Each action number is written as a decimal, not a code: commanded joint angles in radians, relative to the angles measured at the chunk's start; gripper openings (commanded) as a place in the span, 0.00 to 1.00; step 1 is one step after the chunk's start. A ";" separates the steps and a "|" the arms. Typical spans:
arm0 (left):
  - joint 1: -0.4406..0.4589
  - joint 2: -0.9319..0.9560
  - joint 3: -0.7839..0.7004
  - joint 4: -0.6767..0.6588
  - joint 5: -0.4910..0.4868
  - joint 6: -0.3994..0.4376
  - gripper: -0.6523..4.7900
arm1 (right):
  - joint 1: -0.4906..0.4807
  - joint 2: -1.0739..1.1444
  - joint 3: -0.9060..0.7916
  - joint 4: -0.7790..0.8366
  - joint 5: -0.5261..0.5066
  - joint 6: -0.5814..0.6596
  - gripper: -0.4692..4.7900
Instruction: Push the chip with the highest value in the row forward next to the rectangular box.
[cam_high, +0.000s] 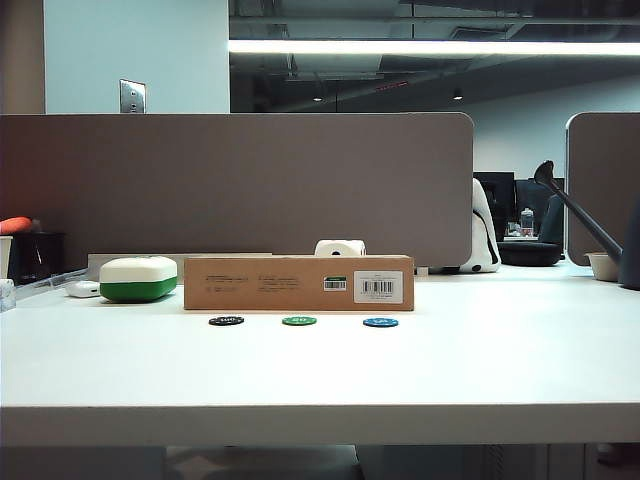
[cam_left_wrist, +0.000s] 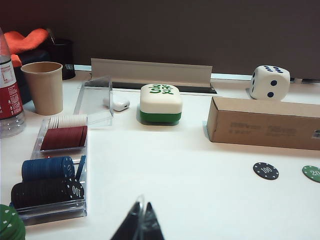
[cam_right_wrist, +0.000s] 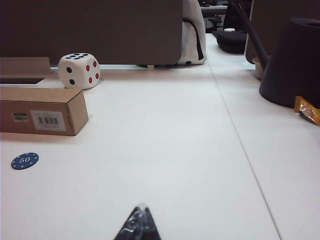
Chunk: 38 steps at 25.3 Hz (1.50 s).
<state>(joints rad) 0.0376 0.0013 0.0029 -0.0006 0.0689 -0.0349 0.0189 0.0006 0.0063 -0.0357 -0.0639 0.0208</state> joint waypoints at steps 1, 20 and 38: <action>0.000 0.001 0.005 0.009 -0.001 0.000 0.11 | 0.000 -0.002 -0.005 0.010 0.002 -0.003 0.08; -0.211 0.172 0.147 -0.096 -0.027 0.001 0.11 | 0.000 -0.002 -0.005 0.010 -0.121 0.150 0.08; -0.607 0.460 0.470 -0.167 0.023 0.000 0.11 | 0.005 -0.002 -0.001 0.089 -0.614 0.732 0.08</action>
<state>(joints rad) -0.5793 0.4614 0.4709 -0.1753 0.0868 -0.0349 0.0242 0.0006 0.0063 0.0334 -0.6491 0.7296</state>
